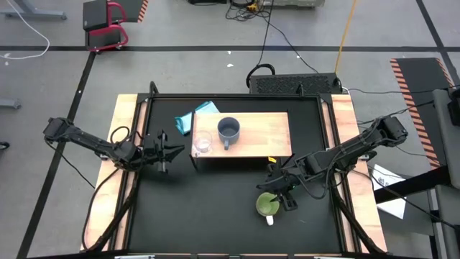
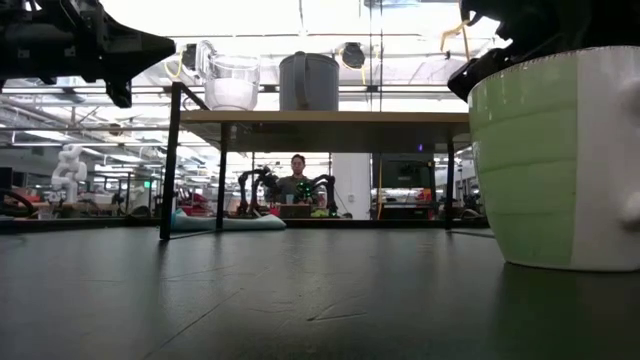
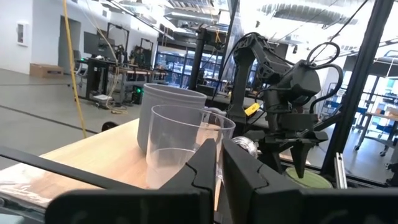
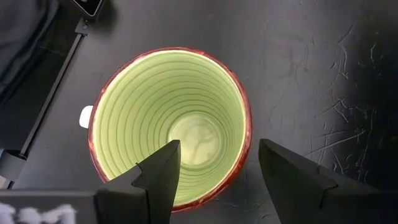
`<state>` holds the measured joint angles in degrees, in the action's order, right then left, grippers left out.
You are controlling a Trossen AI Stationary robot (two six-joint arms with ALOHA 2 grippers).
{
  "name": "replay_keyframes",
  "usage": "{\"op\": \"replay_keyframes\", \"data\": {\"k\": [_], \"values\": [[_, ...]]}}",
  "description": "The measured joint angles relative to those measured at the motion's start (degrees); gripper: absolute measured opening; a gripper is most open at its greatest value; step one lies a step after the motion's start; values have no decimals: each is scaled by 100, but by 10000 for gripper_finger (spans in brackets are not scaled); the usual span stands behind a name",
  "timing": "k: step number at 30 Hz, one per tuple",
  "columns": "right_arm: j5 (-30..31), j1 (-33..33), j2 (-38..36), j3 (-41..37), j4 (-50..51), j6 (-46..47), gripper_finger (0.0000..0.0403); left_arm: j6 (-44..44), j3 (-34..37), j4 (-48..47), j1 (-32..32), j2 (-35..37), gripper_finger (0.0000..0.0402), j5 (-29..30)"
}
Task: Stack small to large cups/mugs on shelf
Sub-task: Put the green mug on the shelf
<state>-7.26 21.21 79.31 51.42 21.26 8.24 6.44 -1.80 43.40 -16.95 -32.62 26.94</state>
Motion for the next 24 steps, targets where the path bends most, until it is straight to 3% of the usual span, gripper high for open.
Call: {"op": "replay_keyframes", "data": {"k": [5,24], "values": [[337,0,0,0,86,-101,199,9,0,-24,-1,1,26,-13],[343,0,2,0,74,-123,74,9,0,-29,0,0,26,-13]]}}
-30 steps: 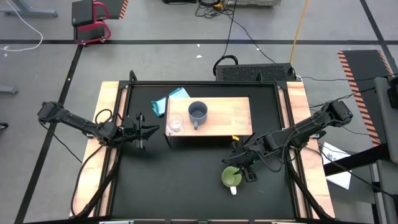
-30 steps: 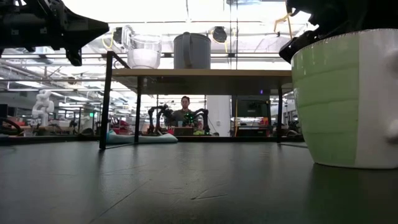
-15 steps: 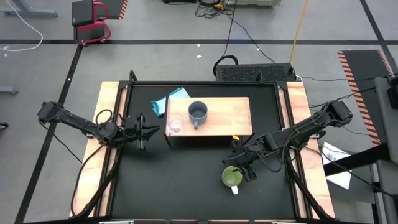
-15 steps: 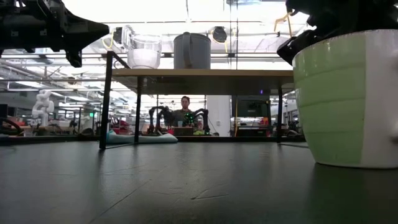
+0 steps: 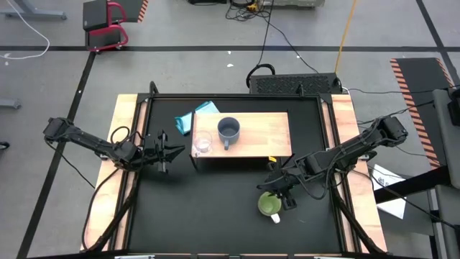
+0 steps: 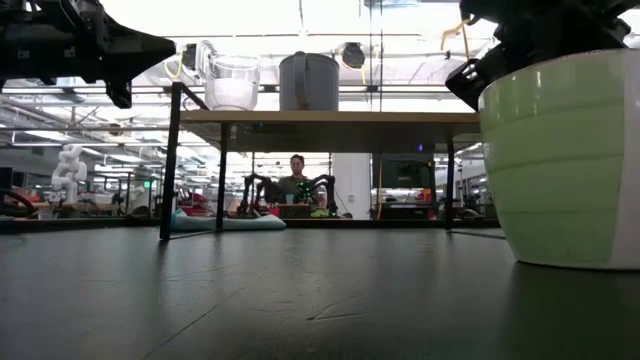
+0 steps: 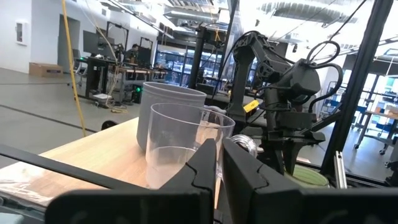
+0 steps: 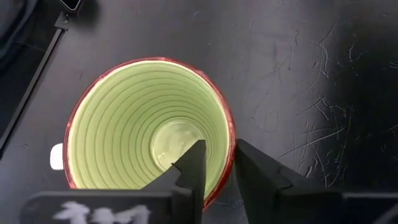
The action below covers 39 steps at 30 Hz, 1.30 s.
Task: Stack small to large cups/mugs on shelf
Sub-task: Put the green mug on the shelf
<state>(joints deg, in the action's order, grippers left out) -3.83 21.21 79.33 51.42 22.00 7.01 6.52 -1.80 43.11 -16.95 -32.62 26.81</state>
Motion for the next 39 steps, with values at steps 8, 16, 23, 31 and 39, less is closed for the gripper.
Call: {"op": "replay_keyframes", "data": {"k": [8,16,23,31,39], "values": [[0,0,0,0,-51,60,35,24,1,-2,-1,2,26,0],[-3,-15,0,0,-66,269,10,28,0,-4,-2,0,26,0],[-60,-17,-51,13,-400,255,10,49,1,-6,-2,1,26,1],[-66,-22,-428,70,-551,138,8,168,2,-9,-2,2,26,2],[-46,-90,-875,70,-599,267,8,168,2,-109,-2,1,26,2]]}}
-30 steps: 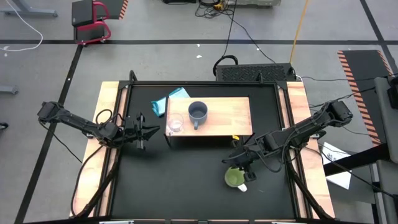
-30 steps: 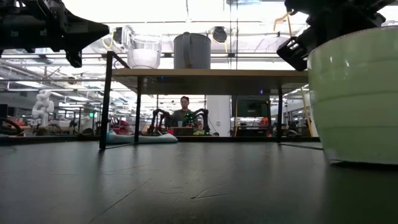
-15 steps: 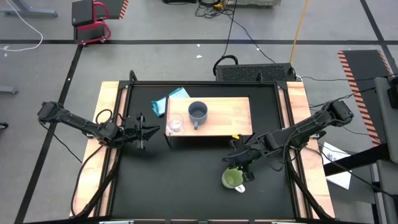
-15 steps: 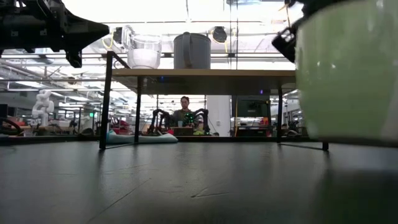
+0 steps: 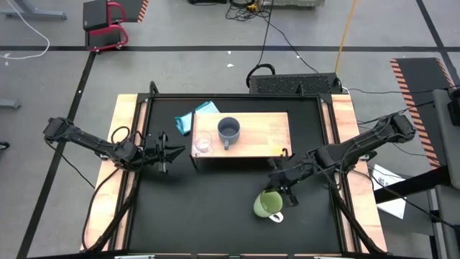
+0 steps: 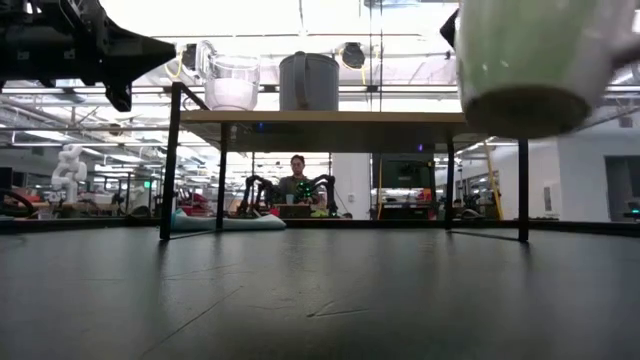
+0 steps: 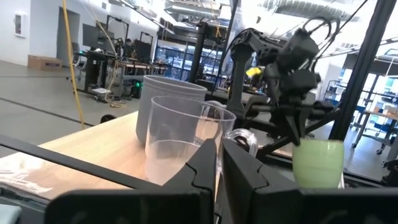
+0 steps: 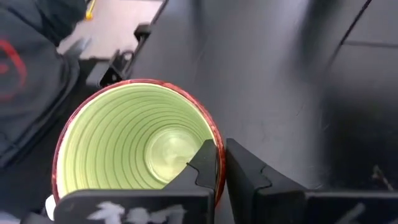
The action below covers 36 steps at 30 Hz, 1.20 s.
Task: Stack small to large cups/mugs on shelf
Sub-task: Put the green mug on the shelf
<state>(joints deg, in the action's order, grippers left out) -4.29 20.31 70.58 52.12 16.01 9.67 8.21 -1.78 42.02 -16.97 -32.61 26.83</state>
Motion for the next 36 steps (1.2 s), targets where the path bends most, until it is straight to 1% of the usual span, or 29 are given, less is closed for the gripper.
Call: {"op": "replay_keyframes", "data": {"k": [5,14,22,32,36], "values": [[170,-203,-361,0,-142,-76,8,0,0,-33,0,1,26,0],[173,-668,-905,2,-151,-116,8,-1,0,-77,0,0,26,0],[168,-1071,-1293,7,-465,-136,9,0,0,-78,0,-1,26,0],[146,-1389,-1492,15,-366,-132,10,-2,0,-201,0,-1,26,2],[148,-1562,-1455,338,129,-67,10,-2,0,-201,0,-1,26,2]]}}
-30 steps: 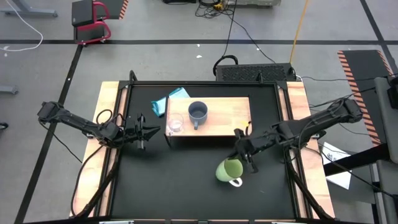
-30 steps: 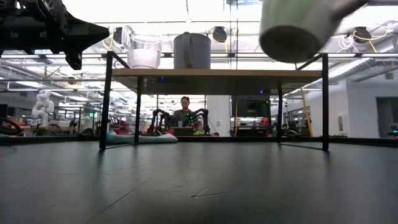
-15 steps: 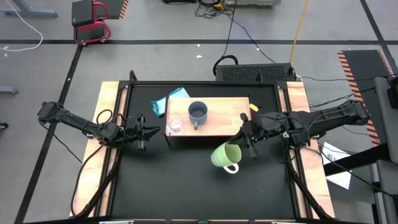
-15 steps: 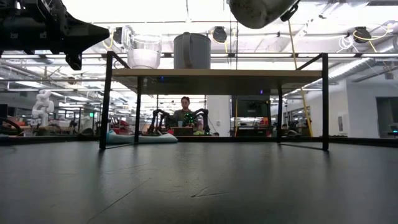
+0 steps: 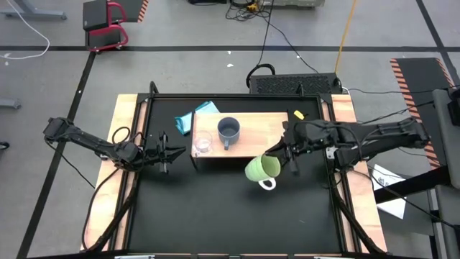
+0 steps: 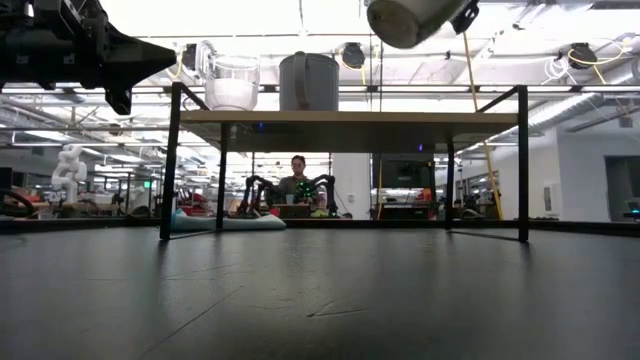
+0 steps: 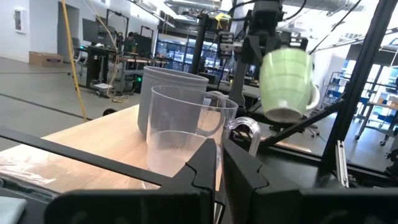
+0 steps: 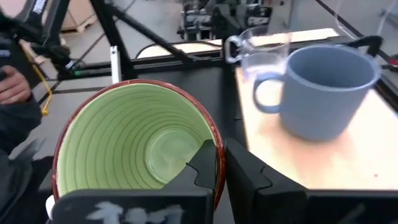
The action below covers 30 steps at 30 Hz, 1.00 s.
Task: Stack small to large cups/mugs on shelf
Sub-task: Put the green mug on the shelf
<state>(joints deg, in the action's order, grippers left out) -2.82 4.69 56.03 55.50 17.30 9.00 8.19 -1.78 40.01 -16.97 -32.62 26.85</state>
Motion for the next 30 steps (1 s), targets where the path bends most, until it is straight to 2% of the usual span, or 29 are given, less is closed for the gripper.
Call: {"op": "replay_keyframes", "data": {"k": [7,16,23,30], "values": [[33,-334,247,889,1080,17,10,0,0,2,0,2,26,0],[613,-766,562,1942,2561,39,10,0,0,-2,0,0,26,0],[604,-1081,889,2484,3467,80,10,0,0,-17,1,1,26,0],[578,-1303,1443,2813,3917,-36,10,0,0,-75,0,0,26,0]]}}
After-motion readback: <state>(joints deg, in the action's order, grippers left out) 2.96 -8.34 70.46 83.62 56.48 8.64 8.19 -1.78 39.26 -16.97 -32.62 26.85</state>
